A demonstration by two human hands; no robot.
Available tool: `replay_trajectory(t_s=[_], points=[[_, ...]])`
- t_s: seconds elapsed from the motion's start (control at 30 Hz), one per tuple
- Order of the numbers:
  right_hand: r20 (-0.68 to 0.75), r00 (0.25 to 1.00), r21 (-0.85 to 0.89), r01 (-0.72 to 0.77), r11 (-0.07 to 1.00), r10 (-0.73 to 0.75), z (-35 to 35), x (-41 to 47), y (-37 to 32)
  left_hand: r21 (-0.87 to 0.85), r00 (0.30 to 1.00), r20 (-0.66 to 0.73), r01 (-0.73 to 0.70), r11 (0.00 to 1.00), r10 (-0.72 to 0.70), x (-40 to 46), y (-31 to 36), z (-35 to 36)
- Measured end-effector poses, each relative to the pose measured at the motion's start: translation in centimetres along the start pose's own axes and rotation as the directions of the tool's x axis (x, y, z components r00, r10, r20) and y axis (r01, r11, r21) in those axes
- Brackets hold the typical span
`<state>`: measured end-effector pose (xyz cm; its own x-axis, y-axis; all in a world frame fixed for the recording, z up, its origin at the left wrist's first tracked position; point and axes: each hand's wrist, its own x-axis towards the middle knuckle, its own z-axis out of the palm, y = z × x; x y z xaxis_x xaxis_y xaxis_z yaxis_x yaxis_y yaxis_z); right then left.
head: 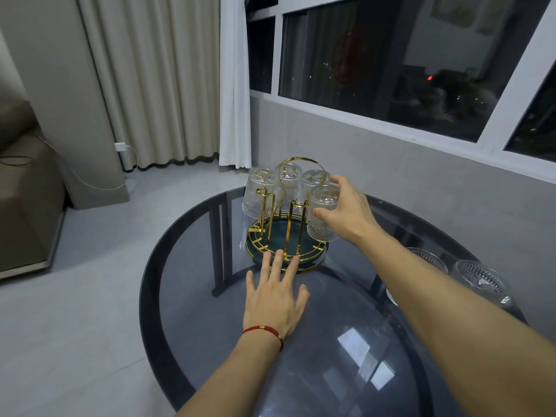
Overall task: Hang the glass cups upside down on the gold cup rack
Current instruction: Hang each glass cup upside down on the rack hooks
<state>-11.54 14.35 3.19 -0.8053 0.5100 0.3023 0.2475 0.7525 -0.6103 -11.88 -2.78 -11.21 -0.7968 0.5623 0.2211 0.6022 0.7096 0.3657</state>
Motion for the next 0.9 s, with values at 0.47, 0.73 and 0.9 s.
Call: replay_trajectory(t_s=[0.47, 0.73, 0.9], points=[[-0.042, 0.997, 0.019, 0.063, 0.998, -0.063, -1.5, -5.0, 1.4, 0.013, 1.0, 0.006, -0.002, 1.0, 0.002, 0.0, 0.1, -0.4], [-0.121, 0.992, 0.172, 0.046, 0.984, -0.026, -3.4, -15.7, 7.0, 0.032, 1.0, -0.023, 0.005, 0.999, -0.004, -0.6, 2.9, -1.0], [-0.3, 0.929, 0.356, -0.102, 0.929, 0.217, -5.7, -15.5, 8.9, -0.297, 0.987, 0.022, -0.146, 0.943, 0.16, -1.4, 8.9, 0.0]])
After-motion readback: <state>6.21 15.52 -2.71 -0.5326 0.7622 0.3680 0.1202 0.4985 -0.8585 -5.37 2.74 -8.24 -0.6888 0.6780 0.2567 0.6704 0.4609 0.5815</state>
